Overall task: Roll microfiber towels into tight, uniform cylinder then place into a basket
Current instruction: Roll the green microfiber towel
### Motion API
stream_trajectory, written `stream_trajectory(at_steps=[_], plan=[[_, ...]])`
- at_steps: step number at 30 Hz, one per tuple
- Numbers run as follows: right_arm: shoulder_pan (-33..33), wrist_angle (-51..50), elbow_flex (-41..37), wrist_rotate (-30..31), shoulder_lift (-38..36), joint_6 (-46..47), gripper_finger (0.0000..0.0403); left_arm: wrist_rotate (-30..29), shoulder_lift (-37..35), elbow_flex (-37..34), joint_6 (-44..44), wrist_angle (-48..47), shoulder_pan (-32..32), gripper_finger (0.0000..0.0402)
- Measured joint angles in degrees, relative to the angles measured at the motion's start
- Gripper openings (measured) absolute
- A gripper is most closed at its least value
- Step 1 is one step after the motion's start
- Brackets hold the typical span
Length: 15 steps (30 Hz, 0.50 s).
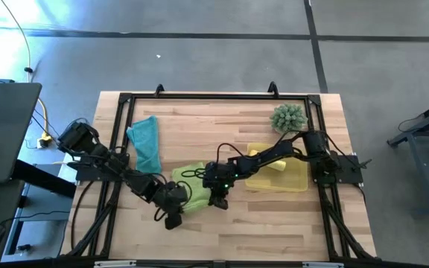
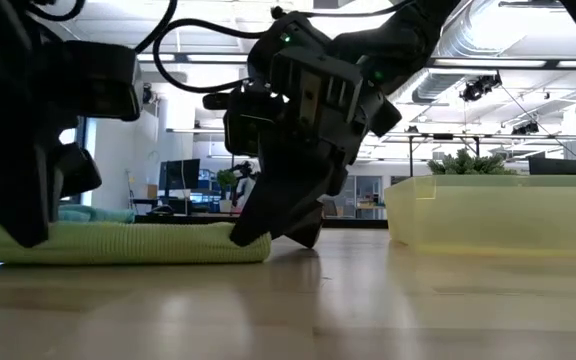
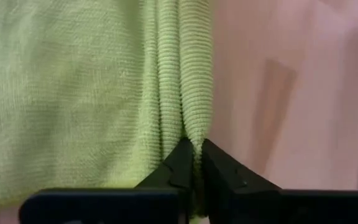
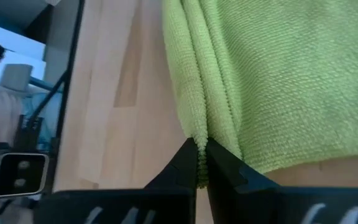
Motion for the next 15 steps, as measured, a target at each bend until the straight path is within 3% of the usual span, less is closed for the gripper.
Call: stream_trajectory(at_steps=[15], plan=[[0.00,0.92,0.00,-1.79,0.00,4.52,0.0002,10.81,-1.75,-1.01,-7.83,0.15,5.77,0.0002]])
